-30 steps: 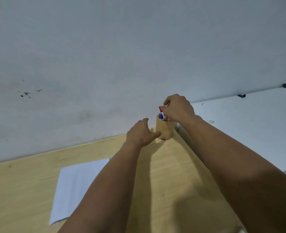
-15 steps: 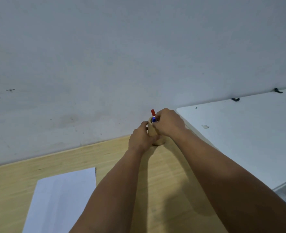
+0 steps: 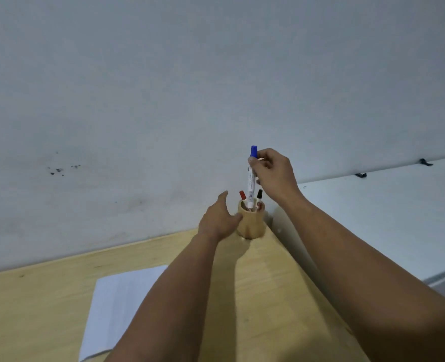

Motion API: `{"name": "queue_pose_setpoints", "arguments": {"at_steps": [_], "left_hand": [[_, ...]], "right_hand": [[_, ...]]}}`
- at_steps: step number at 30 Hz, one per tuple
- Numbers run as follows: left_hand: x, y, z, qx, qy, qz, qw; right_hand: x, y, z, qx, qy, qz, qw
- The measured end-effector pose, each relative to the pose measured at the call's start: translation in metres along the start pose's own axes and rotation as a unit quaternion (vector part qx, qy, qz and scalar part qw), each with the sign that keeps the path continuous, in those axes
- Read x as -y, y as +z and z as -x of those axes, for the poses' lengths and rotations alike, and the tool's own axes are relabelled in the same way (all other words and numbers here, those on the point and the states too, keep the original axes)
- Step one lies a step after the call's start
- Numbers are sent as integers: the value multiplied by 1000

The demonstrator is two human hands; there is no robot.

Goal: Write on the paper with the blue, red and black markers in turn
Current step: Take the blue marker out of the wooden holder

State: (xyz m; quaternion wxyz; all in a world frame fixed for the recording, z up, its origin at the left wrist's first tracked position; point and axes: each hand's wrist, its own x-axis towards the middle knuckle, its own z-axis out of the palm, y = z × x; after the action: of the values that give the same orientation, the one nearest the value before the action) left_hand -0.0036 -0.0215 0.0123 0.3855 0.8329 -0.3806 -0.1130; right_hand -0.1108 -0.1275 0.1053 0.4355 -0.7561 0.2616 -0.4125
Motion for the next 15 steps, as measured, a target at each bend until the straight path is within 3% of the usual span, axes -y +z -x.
{"name": "queue_pose_setpoints", "arguments": {"at_steps": [7,12,15], "left_hand": [[-5,-121,70,-145,-22,161,976],[33,-192,118,-167,-26,79,982],[60,-227,139,-174,-55,62,981]], "right_hand": [[45,47,72,226,50,-36,972],[84,103,120,354,31,-71,932],[102,140,141,377,-3,-69,924]]}}
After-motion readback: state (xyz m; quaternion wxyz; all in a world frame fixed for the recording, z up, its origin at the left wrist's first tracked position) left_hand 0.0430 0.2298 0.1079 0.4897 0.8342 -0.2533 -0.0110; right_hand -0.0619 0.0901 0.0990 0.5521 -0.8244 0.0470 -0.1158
